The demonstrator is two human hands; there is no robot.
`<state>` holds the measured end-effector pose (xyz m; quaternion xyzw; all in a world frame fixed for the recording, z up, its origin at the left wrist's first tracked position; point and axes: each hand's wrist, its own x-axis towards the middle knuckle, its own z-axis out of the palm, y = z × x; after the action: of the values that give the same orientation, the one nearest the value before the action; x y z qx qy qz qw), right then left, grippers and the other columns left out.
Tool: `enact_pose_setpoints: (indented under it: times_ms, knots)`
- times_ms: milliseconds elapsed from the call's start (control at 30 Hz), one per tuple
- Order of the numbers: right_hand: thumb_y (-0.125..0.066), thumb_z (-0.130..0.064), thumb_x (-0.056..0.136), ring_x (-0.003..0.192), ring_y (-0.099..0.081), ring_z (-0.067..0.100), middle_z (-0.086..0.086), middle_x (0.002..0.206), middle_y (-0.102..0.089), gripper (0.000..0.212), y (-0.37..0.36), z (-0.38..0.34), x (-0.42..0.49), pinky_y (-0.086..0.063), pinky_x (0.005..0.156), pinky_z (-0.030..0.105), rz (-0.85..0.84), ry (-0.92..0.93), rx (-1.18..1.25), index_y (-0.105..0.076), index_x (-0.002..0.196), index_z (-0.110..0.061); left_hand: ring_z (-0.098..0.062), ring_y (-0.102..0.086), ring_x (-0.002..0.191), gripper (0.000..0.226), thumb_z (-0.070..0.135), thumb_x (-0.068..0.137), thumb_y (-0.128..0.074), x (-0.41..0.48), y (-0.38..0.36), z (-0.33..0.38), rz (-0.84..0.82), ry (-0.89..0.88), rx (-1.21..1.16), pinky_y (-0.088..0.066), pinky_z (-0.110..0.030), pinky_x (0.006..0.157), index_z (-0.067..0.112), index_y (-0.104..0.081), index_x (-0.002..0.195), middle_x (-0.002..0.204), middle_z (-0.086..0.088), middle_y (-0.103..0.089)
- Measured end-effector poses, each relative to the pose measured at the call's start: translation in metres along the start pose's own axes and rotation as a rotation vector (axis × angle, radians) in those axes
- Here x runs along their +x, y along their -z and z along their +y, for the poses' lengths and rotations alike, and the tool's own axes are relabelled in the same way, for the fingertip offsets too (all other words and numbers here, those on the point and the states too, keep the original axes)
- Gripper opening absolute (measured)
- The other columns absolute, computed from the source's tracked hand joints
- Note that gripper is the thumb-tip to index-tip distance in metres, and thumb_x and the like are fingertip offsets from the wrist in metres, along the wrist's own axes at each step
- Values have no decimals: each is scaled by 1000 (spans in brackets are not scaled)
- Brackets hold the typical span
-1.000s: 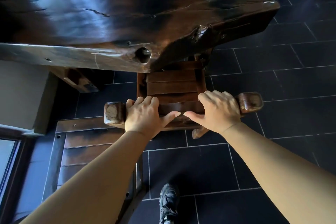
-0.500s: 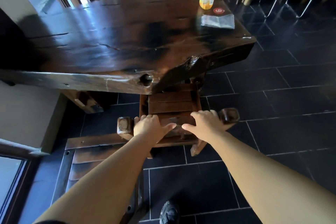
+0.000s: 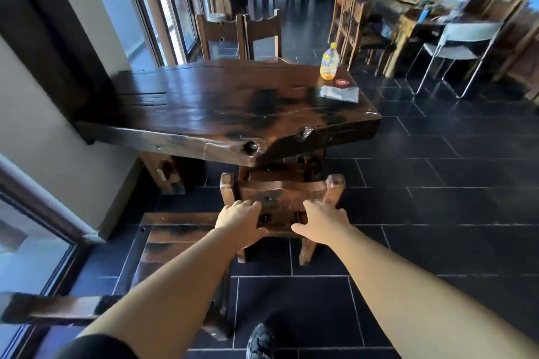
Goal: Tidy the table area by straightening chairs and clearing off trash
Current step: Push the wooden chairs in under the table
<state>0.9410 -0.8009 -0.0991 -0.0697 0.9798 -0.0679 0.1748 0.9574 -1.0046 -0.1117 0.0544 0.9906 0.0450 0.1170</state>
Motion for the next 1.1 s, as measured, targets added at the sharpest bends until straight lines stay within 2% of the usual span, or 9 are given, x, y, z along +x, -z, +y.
enact_pose_setpoints:
  times_ms: [167, 300, 400, 567, 700, 867, 1100]
  knots:
    - [-57, -56, 93, 117, -60, 27, 2, 130, -60, 52, 6, -12, -66, -48, 87, 42, 80, 48, 23, -51, 131, -21, -24, -54, 119, 54, 54, 86, -65, -67, 16, 12, 53, 11, -23, -45, -42, 97, 22, -50, 128, 126, 2, -59]
    - [-55, -56, 93, 122, -56, 30, 4, 134, -55, 58, 13, -27, -104, -48, 96, 48, 46, 115, -31, -45, 140, -21, -23, -58, 112, 51, 54, 83, -67, -108, 28, 11, 112, 48, -58, -48, -42, 91, 23, -52, 121, 119, 2, -62]
    - [-53, -56, 93, 123, -55, 30, 3, 138, -52, 61, 17, -45, -120, -50, 94, 48, 26, 152, -39, -43, 143, -23, -23, -61, 105, 57, 52, 81, -67, -130, 38, -1, 131, 71, -107, -52, -42, 86, 24, -48, 127, 113, 3, -64]
    - [-54, -53, 95, 133, -49, 30, 5, 146, -48, 61, 15, -88, -128, -46, 103, 47, 35, 166, 12, -43, 147, -22, -26, -60, 110, 57, 50, 84, -66, -151, 53, -37, 153, 60, -78, -51, -43, 87, 20, -48, 129, 119, 0, -64]
    - [-55, -50, 96, 134, -48, 29, 6, 150, -46, 60, 8, -133, -112, -46, 106, 46, 35, 182, 51, -44, 148, -22, -23, -59, 114, 54, 52, 85, -65, -150, 52, -87, 127, 57, -74, -50, -40, 89, 22, -52, 129, 127, 2, -61]
    - [-57, -49, 95, 130, -53, 28, 5, 145, -50, 58, -8, -207, -78, -48, 103, 43, 13, 180, 77, -47, 145, -21, -22, -52, 127, 67, 53, 84, -65, -142, 43, -172, 81, 66, -75, -43, -42, 102, 22, -46, 140, 140, 3, -54]
    - [-56, -49, 94, 120, -57, 28, 5, 133, -56, 52, -38, -301, -46, -50, 97, 43, -56, 176, 79, -52, 137, -20, -22, -54, 121, 60, 55, 84, -64, -140, 34, -286, 44, 81, -95, -45, -41, 97, 24, -49, 133, 131, 4, -58]
